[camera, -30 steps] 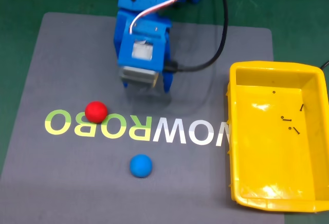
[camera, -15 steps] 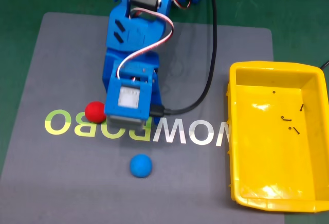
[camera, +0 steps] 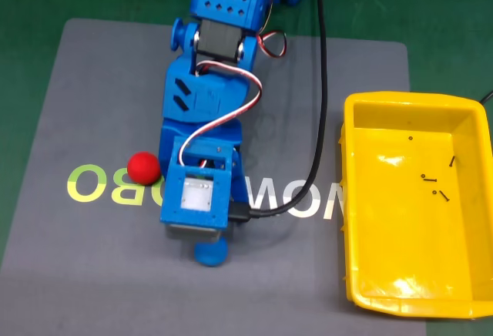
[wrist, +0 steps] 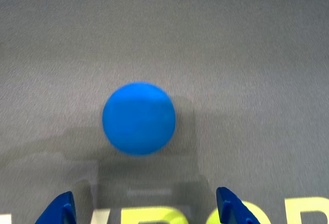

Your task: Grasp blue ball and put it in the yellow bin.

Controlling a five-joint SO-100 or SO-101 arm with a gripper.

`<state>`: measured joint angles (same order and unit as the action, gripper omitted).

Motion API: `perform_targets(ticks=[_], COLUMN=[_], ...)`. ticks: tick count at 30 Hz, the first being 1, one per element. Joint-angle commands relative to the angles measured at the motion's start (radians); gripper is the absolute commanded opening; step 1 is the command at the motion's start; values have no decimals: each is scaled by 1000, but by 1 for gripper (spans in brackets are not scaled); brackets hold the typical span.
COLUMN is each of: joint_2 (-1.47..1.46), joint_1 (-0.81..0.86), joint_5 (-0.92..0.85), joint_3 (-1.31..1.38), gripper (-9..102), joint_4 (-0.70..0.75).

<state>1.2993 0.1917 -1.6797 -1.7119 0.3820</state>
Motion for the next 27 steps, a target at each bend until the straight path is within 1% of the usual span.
perform_targets(ticks=[1,11,19,22,25,27], joint_2=[-14,-121,-166,-184,-198,-204], joint_1=[-9,-29,-41,-40,-38,-37], joint_5=[14,37,60,63,74,78], joint_3=[103,221,255,270,284,287], gripper=[32,30,23,19,7,2], joint_4=[-25,-18,-18,-18,-18,-18])
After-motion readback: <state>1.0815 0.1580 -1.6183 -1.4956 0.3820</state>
